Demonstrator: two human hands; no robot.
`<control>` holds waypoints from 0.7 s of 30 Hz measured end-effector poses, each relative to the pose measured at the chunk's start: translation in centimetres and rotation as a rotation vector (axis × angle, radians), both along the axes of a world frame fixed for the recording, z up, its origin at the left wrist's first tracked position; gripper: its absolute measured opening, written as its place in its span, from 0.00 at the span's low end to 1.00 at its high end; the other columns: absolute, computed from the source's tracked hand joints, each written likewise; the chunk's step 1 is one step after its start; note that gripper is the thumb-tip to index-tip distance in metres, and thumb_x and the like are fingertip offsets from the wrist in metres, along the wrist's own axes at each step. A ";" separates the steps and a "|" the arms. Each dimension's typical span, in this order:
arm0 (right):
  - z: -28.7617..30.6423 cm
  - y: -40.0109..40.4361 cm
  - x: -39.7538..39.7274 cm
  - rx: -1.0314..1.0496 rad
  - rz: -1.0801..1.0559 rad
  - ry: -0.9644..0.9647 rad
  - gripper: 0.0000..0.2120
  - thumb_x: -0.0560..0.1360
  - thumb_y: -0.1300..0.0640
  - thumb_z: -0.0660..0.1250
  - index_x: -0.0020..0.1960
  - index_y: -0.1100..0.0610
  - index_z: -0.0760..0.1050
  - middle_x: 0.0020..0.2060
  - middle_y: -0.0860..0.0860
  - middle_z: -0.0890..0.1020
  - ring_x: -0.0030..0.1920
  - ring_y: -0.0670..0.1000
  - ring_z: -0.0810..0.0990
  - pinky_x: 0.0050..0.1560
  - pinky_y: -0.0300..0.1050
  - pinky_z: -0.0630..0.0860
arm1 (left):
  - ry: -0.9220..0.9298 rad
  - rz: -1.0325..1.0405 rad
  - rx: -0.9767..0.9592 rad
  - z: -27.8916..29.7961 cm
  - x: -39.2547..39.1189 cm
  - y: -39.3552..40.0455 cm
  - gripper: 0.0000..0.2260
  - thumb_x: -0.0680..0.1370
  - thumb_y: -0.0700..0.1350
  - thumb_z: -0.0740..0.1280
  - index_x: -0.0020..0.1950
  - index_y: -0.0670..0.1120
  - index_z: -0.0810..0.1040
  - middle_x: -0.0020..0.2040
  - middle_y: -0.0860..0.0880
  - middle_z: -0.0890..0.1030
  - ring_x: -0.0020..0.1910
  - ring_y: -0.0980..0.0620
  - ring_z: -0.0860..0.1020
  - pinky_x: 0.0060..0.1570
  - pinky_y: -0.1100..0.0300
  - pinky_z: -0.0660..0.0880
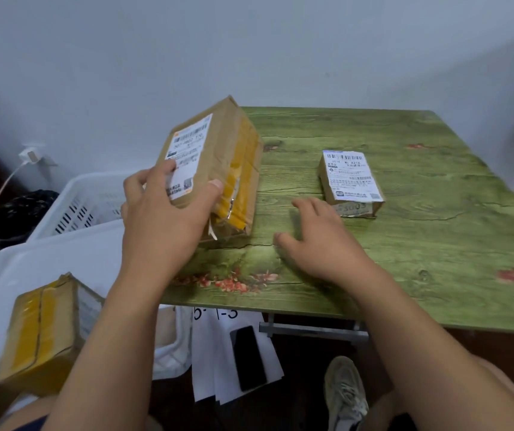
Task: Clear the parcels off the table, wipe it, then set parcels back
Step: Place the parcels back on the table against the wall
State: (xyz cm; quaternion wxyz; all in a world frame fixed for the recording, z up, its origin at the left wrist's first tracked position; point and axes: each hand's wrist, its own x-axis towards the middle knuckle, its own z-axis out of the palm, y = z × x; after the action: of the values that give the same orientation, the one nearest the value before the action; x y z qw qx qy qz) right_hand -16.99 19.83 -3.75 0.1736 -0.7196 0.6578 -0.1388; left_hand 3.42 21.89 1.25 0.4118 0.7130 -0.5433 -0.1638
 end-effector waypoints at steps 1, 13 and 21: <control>0.0 -0.3 -0.5 -0.001 -0.025 -0.015 0.35 0.78 0.41 0.61 0.79 0.52 0.54 0.79 0.54 0.56 0.78 0.56 0.52 0.77 0.55 0.55 | 0.007 -0.010 -0.002 -0.1 -0.2 0.0 0.38 0.65 0.70 0.62 0.73 0.57 0.66 0.68 0.55 0.63 0.68 0.48 0.67 0.62 0.50 0.67; 1.6 0.4 0.2 0.176 0.043 -0.932 0.37 0.70 0.26 0.55 0.75 0.41 0.58 0.69 0.46 0.74 0.66 0.48 0.76 0.62 0.53 0.75 | 0.827 -0.319 0.036 0.8 -2.9 0.1 0.16 0.76 0.62 0.59 0.46 0.55 0.83 0.49 0.46 0.83 0.51 0.45 0.81 0.54 0.42 0.77; 1.3 0.3 1.1 0.064 -0.059 -1.066 0.34 0.75 0.40 0.67 0.76 0.41 0.55 0.70 0.48 0.70 0.59 0.46 0.79 0.46 0.46 0.83 | 0.967 -0.226 0.157 -1.0 -2.1 -1.2 0.14 0.84 0.50 0.55 0.61 0.47 0.77 0.42 0.51 0.85 0.45 0.46 0.84 0.42 0.50 0.83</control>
State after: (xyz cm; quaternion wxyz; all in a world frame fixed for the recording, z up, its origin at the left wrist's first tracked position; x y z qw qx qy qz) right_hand -15.85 20.16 -2.47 0.5016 -0.5248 0.5025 -0.4695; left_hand 1.28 20.65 0.26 0.5412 0.5209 -0.3504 -0.5594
